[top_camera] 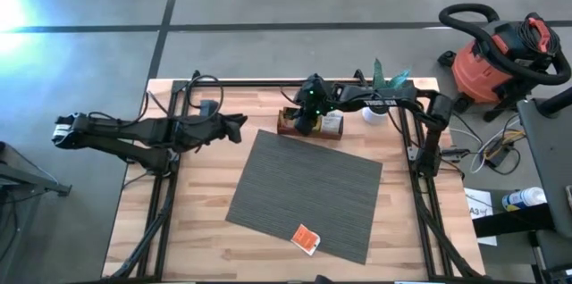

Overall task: Pick & Place Tea
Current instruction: Put the orange tea bag into the left section of the wooden organizer

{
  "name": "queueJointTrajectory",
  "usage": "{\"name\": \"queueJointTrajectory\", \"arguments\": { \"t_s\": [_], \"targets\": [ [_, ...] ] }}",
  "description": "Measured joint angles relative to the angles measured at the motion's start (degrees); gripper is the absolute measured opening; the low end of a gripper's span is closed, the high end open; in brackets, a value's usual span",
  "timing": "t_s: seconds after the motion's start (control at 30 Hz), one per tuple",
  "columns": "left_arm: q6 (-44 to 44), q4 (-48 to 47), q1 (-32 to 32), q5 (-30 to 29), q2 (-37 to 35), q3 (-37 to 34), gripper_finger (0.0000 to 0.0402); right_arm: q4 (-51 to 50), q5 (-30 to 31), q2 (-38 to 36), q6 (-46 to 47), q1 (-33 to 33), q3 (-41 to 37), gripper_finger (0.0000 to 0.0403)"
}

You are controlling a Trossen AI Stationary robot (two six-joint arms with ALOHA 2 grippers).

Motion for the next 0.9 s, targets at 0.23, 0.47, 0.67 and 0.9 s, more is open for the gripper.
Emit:
{"name": "queueJointTrajectory", "arguments": {
  "t_s": [0.23,0.47,0.67,0.9],
  "targets": [
    [1.6,-0.1,0.0,0.0,0.1,0.0,0.011,-0.1,0.0,-0.1,-0.8,0.0,0.1,0.0009],
    [1.7,0.0,0.4,0.0,0.3,-0.1,0.011,-5.1,-0.1,-0.2,-3.6,0.2,0.0,0.0009],
    [1.0,0.1,0.9,0.0,0.3,-0.1,0.011,-5.9,-1.8,-0.2,-4.9,0.2,0.0,0.0011],
    [-2.5,0.1,1.6,-0.5,1.4,-0.1,0.011,-5.9,-1.6,-0.2,-4.8,1.8,0.0,0.0063]
  ]
}}
